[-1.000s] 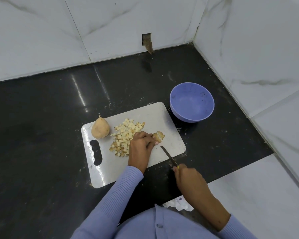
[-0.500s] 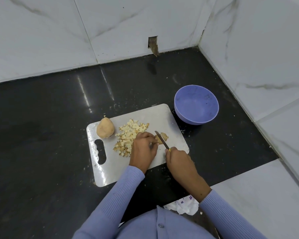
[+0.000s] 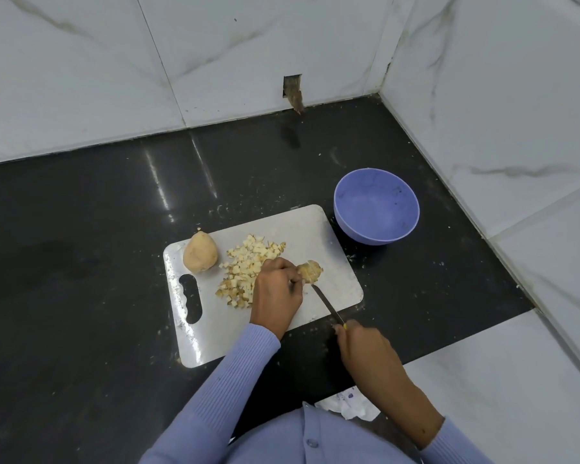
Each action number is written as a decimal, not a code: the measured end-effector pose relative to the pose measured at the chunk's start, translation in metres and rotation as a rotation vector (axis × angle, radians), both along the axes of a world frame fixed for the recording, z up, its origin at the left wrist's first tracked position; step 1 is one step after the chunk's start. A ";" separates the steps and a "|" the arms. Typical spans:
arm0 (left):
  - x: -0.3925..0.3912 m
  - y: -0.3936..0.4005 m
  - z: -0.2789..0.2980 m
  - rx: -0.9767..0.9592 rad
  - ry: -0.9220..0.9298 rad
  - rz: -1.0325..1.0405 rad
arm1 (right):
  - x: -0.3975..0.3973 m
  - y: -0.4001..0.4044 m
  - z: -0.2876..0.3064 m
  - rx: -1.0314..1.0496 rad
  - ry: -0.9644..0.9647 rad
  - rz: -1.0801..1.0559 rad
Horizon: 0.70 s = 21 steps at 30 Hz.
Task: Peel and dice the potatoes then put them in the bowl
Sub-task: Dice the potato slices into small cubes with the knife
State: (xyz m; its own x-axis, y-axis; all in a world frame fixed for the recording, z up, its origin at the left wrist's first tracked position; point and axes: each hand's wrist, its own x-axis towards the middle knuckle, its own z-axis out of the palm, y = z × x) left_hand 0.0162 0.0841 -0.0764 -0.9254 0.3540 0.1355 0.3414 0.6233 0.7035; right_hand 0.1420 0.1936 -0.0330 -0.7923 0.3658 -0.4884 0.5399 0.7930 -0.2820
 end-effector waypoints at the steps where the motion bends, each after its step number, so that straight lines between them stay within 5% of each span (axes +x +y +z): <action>1: 0.001 -0.001 0.000 -0.003 0.011 0.004 | -0.001 0.002 0.001 -0.011 0.027 -0.005; 21: 0.003 -0.003 0.002 0.128 -0.053 0.095 | -0.048 -0.005 -0.001 -0.043 0.129 0.089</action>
